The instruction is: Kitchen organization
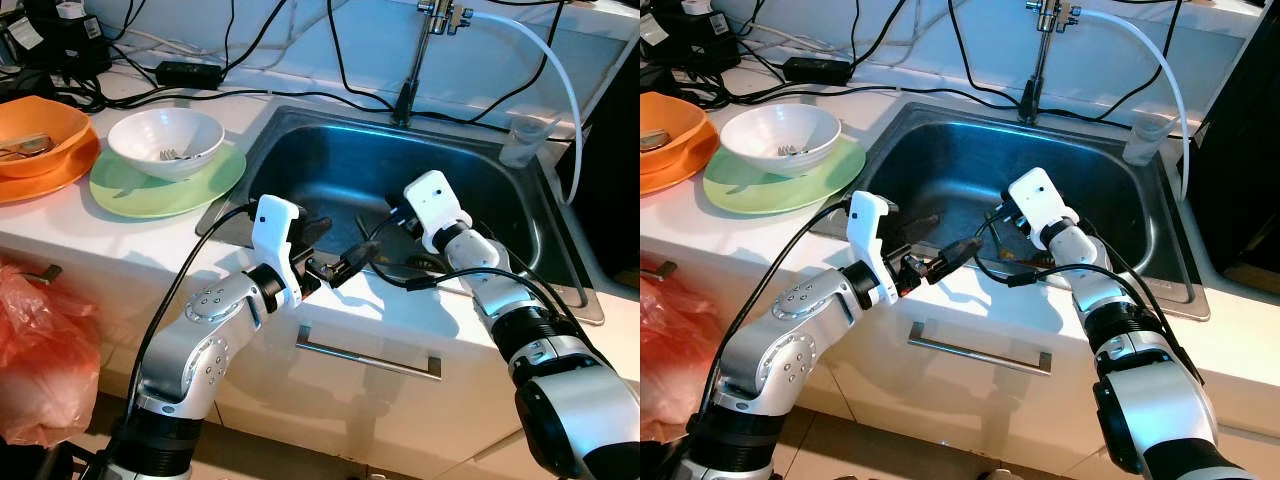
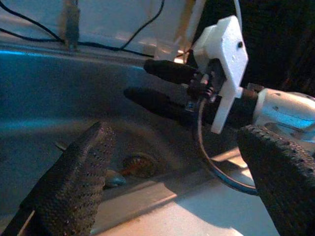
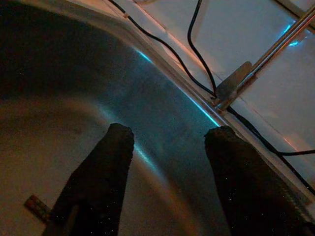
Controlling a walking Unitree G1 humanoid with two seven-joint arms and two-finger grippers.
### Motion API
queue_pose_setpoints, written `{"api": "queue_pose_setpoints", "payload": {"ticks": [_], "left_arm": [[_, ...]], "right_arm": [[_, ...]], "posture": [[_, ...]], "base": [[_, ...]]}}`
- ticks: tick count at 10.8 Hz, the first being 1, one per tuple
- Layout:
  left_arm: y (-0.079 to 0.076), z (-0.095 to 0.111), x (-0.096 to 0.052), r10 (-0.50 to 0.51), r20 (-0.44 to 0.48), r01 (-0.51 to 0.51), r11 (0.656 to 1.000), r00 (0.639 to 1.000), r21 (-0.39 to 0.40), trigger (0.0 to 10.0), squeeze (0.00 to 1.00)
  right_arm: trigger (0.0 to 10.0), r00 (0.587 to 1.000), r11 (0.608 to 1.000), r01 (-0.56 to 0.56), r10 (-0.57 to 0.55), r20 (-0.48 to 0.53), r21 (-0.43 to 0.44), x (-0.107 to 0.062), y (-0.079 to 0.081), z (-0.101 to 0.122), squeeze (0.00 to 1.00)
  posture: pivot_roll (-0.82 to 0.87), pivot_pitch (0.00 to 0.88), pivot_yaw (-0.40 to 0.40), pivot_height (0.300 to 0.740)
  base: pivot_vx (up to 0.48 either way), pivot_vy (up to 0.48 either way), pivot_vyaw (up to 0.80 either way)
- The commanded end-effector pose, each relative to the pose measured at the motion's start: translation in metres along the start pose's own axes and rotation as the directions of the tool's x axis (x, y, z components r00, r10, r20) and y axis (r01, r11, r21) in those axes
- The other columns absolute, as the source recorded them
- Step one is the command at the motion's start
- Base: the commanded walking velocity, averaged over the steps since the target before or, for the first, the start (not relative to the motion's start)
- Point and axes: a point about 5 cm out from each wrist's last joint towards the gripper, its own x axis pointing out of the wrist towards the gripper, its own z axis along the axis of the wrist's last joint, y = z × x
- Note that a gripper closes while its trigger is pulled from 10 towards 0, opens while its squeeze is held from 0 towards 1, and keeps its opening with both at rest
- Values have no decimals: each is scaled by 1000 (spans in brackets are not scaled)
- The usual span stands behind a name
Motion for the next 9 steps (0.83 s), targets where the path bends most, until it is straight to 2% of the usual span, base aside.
{"api": "queue_pose_setpoints", "payload": {"ticks": [1, 3, 5, 7, 9], "left_arm": [[3, 7, 4, 35, 28, -36, 999, 999, 30, 10000, 1000], [15, 16, 6, 126, 74, -129, 991, 989, 41, 10000, 1000], [19, 20, 11, 157, 96, -163, 985, 983, 52, 10000, 1000], [23, 40, 17, 201, 203, -220, 972, 958, 79, 10000, 1000], [27, 53, 18, 245, 277, -284, 952, 929, 111, 10000, 1000]], "right_arm": [[10000, 999, 999, 18, -19, 31, 32, 0, -5, 5, 1000], [10000, 996, 996, 42, -48, 72, 82, -3, -9, 10, 1000], [10000, 991, 989, 62, -76, 107, 131, -6, -10, 15, 1000], [10000, 980, 980, 101, -128, 152, 170, -12, -16, 26, 1000], [10000, 968, 970, 133, -171, 184, 204, -18, -22, 38, 1000]], "posture": [[42, 0, -57, 740], [38, 0, -45, 740], [27, 0, -32, 740], [21, 0, -19, 740], [17, 0, -9, 740]], "base": [[0, 0, 0], [0, 0, 0], [0, 0, 0], [0, 0, 0], [0, 0, 0]]}}
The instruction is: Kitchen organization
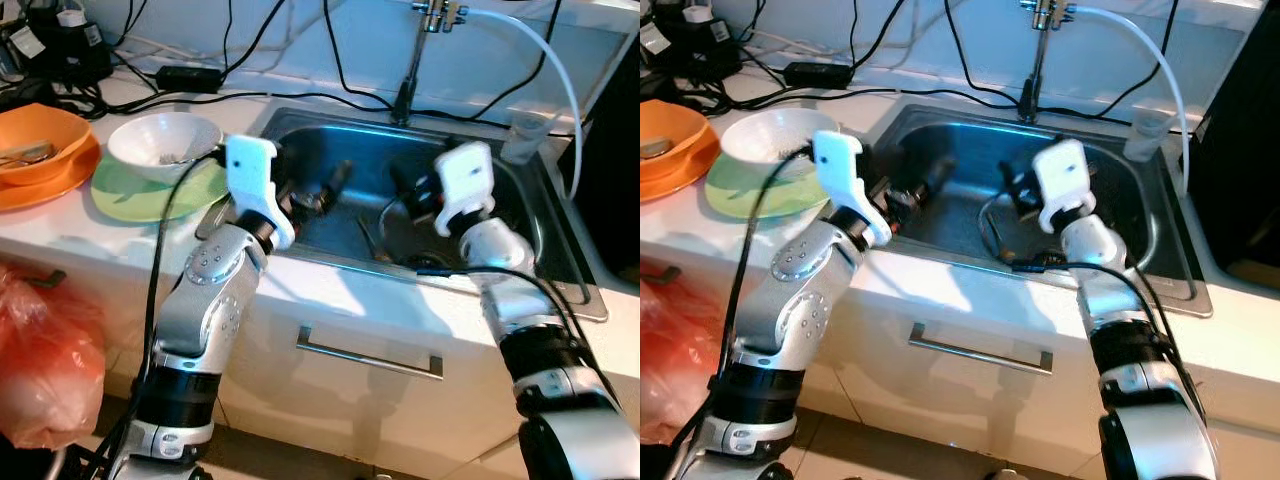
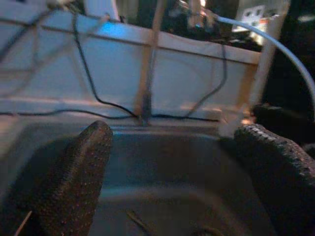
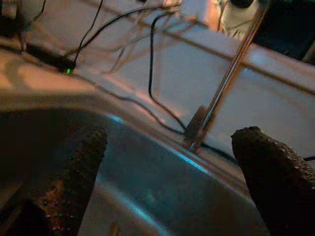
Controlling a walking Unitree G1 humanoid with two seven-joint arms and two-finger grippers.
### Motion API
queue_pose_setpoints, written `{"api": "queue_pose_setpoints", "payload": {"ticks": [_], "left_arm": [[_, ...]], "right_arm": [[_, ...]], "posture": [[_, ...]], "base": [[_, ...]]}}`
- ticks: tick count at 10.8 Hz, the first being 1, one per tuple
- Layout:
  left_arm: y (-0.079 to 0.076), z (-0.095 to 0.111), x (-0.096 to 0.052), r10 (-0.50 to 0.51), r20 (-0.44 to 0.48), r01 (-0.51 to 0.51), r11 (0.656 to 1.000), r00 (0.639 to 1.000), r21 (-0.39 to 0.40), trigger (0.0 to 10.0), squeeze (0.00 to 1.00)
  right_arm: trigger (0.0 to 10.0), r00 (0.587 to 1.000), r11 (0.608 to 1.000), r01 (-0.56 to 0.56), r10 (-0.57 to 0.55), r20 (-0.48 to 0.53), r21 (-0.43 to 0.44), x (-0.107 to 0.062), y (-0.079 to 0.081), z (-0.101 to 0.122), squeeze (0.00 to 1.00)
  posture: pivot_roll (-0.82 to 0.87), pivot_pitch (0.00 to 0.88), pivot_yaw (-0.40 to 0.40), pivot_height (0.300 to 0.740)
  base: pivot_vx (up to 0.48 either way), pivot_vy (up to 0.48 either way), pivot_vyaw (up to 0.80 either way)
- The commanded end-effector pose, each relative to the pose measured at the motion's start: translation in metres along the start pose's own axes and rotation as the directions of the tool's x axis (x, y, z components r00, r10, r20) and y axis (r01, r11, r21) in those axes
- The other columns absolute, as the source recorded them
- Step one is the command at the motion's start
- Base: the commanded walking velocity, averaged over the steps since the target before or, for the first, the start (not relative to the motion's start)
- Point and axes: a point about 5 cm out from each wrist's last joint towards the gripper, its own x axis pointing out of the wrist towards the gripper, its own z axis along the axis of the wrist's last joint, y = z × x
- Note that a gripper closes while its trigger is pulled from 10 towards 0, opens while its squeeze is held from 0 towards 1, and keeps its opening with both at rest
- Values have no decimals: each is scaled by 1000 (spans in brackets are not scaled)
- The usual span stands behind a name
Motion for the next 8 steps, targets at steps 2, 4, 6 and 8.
{"api": "queue_pose_setpoints", "payload": {"ticks": [2, 4, 6, 8], "left_arm": [[10, 10, 3, 82, 78, -88, 992, 994, 85, 10000, 1000], [26, 5, -2, 221, 116, -237, 961, 968, 142, 10000, 1000], [30, 0, -5, 236, 128, -257, 948, 963, 190, 10000, 0], [30, -1, 0, 259, 133, -279, 947, 957, 159, 10000, 0]], "right_arm": [[10000, 996, 992, 84, -85, 6, 97, -10, -7, 11, 1000], [10000, 994, 982, 110, -113, 8, 153, -21, -4, 17, 1000], [10000, 992, 973, 123, -126, 3, 195, -29, 1, 22, 278], [10000, 994, 967, 111, -109, -23, 229, -36, 11, 23, 0]], "posture": [[18, 0, 0, 740], [8, 0, 17, 740], [-2, 0, 25, 740], [-14, 0, 33, 740]], "base": [[0, 0, 0], [0, 0, 0], [0, 0, 0], [0, 0, -800]]}}
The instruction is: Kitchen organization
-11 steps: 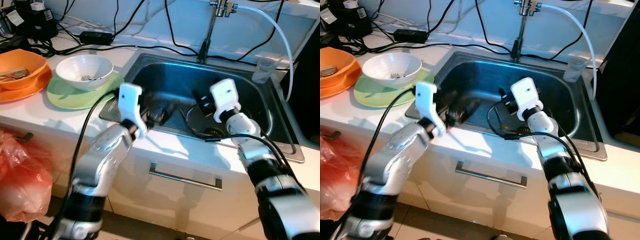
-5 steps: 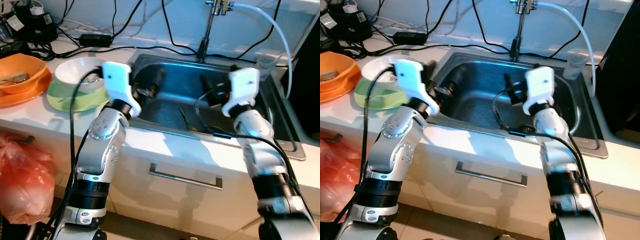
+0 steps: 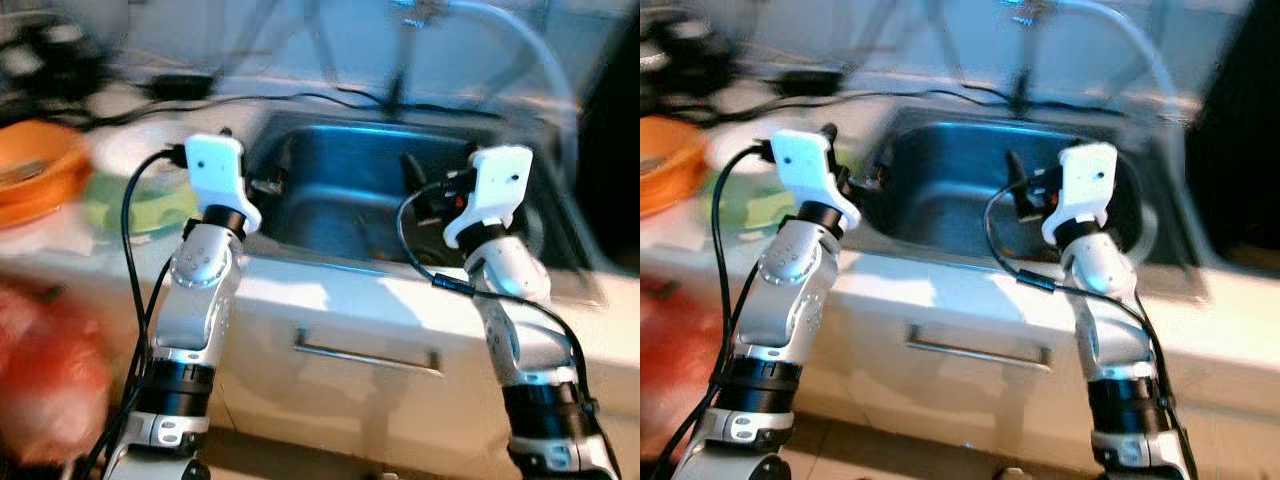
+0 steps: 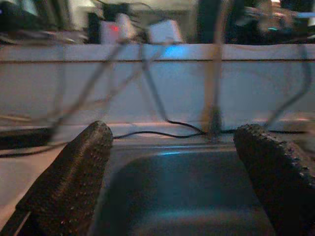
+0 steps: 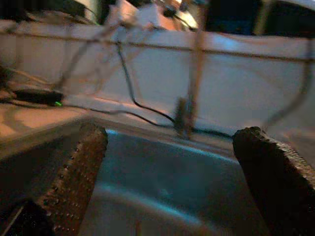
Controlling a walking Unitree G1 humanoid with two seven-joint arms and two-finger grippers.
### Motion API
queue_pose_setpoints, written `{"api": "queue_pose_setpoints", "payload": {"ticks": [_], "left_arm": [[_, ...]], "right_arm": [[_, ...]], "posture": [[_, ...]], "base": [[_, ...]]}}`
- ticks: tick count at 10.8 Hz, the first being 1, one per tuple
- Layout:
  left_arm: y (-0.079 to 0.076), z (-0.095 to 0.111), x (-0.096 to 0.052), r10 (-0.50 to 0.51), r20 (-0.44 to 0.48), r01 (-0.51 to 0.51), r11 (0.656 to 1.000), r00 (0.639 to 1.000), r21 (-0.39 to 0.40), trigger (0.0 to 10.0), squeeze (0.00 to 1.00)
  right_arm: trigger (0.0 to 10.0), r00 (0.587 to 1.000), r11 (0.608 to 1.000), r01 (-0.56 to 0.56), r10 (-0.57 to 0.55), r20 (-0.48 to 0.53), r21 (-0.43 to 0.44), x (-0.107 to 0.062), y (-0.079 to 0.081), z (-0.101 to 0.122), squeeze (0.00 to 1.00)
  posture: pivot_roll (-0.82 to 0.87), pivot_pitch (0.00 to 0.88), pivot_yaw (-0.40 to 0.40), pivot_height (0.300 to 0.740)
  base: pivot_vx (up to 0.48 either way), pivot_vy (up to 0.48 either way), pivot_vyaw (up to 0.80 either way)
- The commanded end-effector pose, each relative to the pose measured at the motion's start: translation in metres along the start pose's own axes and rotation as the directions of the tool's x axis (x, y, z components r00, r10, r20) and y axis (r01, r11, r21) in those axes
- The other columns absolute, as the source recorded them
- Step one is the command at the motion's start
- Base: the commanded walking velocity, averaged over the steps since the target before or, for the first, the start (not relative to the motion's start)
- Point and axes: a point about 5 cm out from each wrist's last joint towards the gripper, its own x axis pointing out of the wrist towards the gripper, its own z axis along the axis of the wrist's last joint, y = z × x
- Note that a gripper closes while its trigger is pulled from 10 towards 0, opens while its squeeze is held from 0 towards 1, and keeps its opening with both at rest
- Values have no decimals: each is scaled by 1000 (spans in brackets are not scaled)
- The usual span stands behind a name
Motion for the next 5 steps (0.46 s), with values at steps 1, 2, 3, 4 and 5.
{"api": "queue_pose_setpoints", "payload": {"ticks": [1, 2, 3, 4, 5], "left_arm": [[-3, 5, 5, 0, 22, 0, 1000, 1000, -21, 10000, 0], [-3, 8, 8, -1, 36, 2, 1000, 999, -28, 10000, 0], [-2, 10, 10, -3, 43, 4, 999, 999, -35, 10000, 0], [-1, 13, 13, 3, 48, -1, 999, 999, -48, 10000, 0], [1, 14, 15, 11, 50, -8, 998, 999, -61, 10000, 0]], "right_arm": [[10000, 1000, 1000, 11, -11, -5, 8, -2, -2, 2, 0], [10000, 1000, 1000, 19, -19, -7, 4, -2, -5, 4, 0], [10000, 1000, 1000, 22, -22, -11, 3, -2, -6, 5, 0], [10000, 1000, 1000, 25, -25, -12, 1, -2, -7, 6, 0], [10000, 1000, 1000, 21, -21, -9, 0, -2, -7, 7, 0]], "posture": [[-17, 0, 36, 740], [-21, 0, 39, 740], [-22, 0, 40, 740], [-23, 0, 39, 740], [-23, 0, 37, 740]], "base": [[0, 0, -800], [0, 0, -750], [0, 0, -744], [0, 0, 0], [0, 0, 0]]}}
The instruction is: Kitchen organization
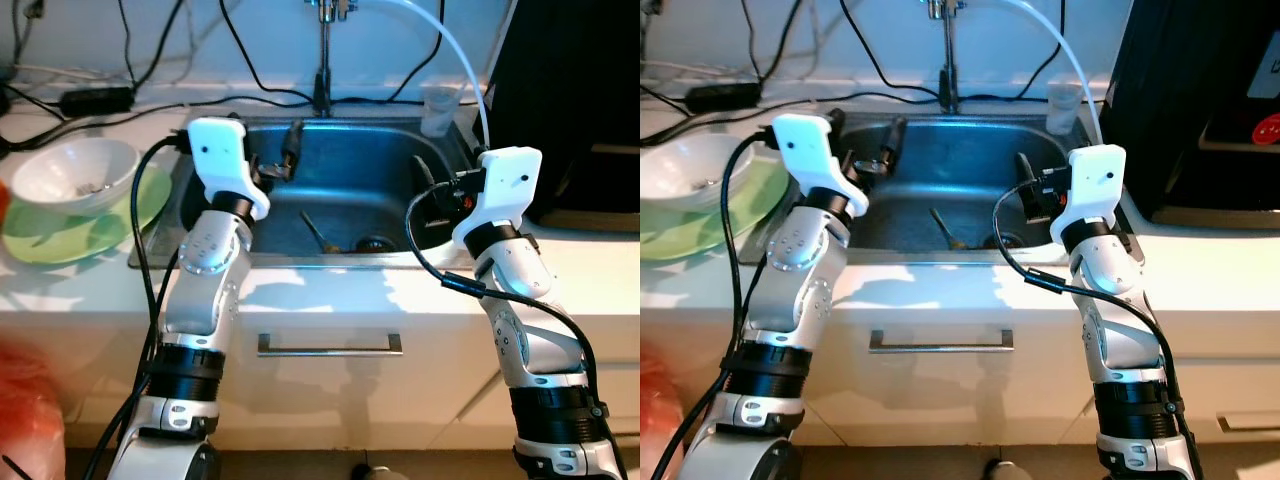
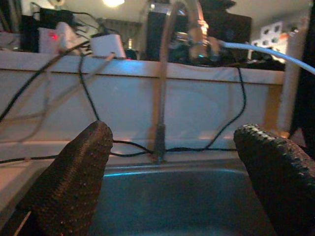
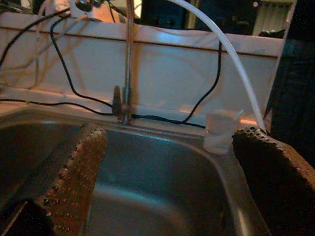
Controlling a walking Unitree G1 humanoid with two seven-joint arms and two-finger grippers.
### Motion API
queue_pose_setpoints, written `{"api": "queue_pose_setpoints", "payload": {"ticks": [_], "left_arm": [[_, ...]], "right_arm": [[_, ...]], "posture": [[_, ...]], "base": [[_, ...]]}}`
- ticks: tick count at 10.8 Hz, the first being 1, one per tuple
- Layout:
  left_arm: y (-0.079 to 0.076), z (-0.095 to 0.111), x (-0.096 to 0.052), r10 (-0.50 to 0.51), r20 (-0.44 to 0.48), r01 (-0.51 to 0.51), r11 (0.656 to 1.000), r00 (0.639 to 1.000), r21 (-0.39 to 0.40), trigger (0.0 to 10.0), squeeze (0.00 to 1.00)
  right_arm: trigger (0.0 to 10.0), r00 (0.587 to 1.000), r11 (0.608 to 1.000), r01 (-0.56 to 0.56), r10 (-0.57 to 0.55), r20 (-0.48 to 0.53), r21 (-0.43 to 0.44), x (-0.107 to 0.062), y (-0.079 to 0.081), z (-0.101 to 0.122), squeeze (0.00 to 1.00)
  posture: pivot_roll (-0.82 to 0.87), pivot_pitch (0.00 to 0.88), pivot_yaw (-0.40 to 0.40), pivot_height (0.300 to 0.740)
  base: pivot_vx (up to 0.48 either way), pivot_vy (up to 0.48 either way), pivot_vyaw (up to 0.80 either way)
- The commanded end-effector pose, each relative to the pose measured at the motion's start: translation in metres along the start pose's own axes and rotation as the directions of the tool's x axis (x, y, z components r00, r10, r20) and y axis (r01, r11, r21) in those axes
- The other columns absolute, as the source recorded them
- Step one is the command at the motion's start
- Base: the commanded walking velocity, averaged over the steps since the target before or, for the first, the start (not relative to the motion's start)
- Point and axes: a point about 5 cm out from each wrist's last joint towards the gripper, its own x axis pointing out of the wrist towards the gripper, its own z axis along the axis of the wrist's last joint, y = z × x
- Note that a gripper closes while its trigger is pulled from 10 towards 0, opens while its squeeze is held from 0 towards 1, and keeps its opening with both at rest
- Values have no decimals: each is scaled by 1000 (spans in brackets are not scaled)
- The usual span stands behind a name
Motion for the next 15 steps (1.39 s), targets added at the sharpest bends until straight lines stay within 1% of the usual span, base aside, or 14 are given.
{"api": "queue_pose_setpoints", "payload": {"ticks": [1, 4, 5, 6, 7, 8, 9, 10, 11, 12, 13, 14, 15], "left_arm": [[3, 3, 4, 11, 4, -11, 1000, 1000, -11, 10000, 0], [8, 3, 7, 20, -7, -20, 1000, 1000, -13, 10000, 0], [13, 5, 8, 54, -7, -54, 999, 999, 5, 10000, 0], [25, 8, 7, 121, 2, -120, 990, 993, 73, 10000, 0], [35, 8, 6, 164, 5, -163, 979, 986, 124, 10000, 0], [46, 16, 3, 196, 43, -200, 958, 980, 206, 10000, 0], [54, 19, -1, 225, 56, -232, 942, 973, 243, 10000, 0], [57, 18, -7, 238, 65, -246, 932, 969, 265, 10000, 0], [58, 18, -9, 243, 67, -252, 929, 968, 271, 10000, 0], [61, 15, -14, 270, 67, -277, 918, 961, 282, 10000, 0], [64, 15, -19, 295, 68, -301, 905, 953, 300, 10000, 0], [65, 16, -21, 298, 72, -305, 903, 952, 302, 10000, 0], [65, 17, -21, 298, 73, -306, 902, 952, 305, 10000, 0]], "right_arm": [[10000, 1000, 1000, -10, 10, 12, 1, 1, 1, 5, 0], [10000, 1000, 1000, -27, 27, 13, -4, 3, 6, 8, 0], [10000, 999, 999, -42, 42, 19, 0, 4, 9, 9, 0], [10000, 997, 997, -76, 76, 22, -3, 4, 13, 11, 0], [10000, 996, 996, -89, 89, 21, -9, 4, 14, 11, 0], [10000, 996, 996, -90, 90, 12, -10, 4, 14, 9, 0], [10000, 996, 996, -88, 88, 4, -7, 3, 14, 6, 0], [10000, 996, 996, -91, 91, 0, -6, 3, 15, 5, 0], [10000, 996, 996, -92, 92, -1, -5, 3, 15, 5, 0], [10000, 994, 994, -105, 105, -3, 9, 3, 17, 4, 0], [10000, 977, 976, -213, 213, 9, 39, 0, 28, 6, 0], [10000, 956, 956, -292, 292, 18, 35, -3, 37, 7, 0], [10000, 954, 954, -298, 298, 12, 34, -4, 39, 6, 0]], "posture": [[-22, 0, 36, 740], [-21, 0, 33, 740], [-21, 0, 32, 740], [-19, 0, 29, 740], [-17, 0, 27, 740], [-11, 0, 25, 740], [-1, 0, 24, 740], [6, 0, 23, 740], [6, 0, 23, 740], [10, 0, 22, 740], [15, 0, 18, 740], [16, 0, 18, 740], [20, 0, 15, 740]], "base": [[0, 0, 0], [0, 0, 0], [0, 0, 0], [0, 0, 0], [0, 0, 0], [0, 0, 0], [0, 0, 0], [0, 0, 0], [0, 0, 0], [0, 0, 0], [0, 0, 0], [0, 0, 400], [0, 0, 712]]}}
